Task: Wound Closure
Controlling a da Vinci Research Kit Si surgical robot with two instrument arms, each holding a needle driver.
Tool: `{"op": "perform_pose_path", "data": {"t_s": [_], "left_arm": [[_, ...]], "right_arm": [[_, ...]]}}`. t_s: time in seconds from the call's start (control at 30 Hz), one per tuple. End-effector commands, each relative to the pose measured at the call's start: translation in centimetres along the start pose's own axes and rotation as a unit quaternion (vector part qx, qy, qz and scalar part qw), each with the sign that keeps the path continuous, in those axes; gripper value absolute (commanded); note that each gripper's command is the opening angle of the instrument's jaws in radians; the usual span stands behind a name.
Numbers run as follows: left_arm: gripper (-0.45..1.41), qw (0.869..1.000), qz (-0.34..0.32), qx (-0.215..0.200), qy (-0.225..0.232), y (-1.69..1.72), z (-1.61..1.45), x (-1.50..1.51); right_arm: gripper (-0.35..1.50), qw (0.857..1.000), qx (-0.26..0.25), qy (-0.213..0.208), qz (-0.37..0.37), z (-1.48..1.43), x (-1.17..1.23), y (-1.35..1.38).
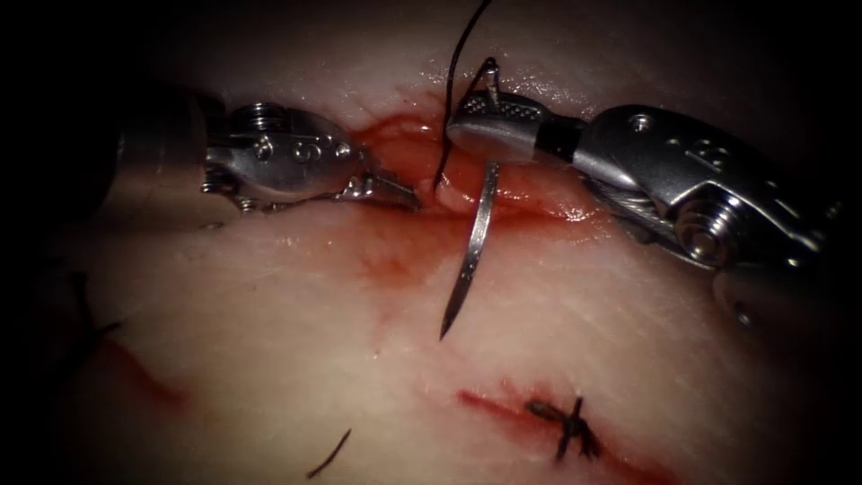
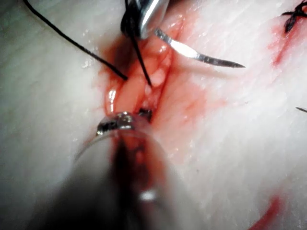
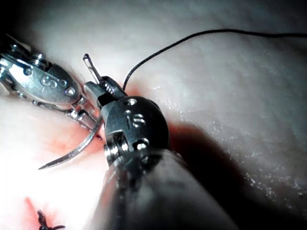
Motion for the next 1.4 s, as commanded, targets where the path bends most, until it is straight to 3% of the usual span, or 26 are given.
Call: {"op": "perform_pose_path", "data": {"t_s": [0.03,0.2,0.53,1.0,1.2,1.4], "left_arm": [[-0.38,1.0,0.001,-0.002,0.0,-0.03,0.07,0.02],[-0.33,0.999,0.008,-0.038,-0.025,0.06,0.05,0.04],[0.37,0.998,0.007,-0.053,-0.026,0.14,-0.01,0.1],[0.48,0.998,0.009,-0.059,-0.028,0.29,-0.11,0.1],[0.49,0.998,0.008,-0.06,-0.028,0.31,-0.13,0.14],[0.56,0.998,0.007,-0.064,-0.026,0.28,-0.17,0.17]], "right_arm": [[-0.35,1.0,0.0,0.001,-0.003,0.11,-0.01,0.03],[-0.35,0.998,-0.026,0.0,-0.063,0.23,0.0,0.1],[-0.35,0.993,-0.056,0.029,-0.097,0.44,0.07,0.18],[-0.35,0.978,-0.094,0.015,-0.184,0.5,-0.21,0.15],[-0.35,0.965,-0.12,-0.004,-0.234,0.55,-0.29,0.02],[-0.35,0.964,-0.112,-0.011,-0.242,0.62,-0.39,-0.13]]}}
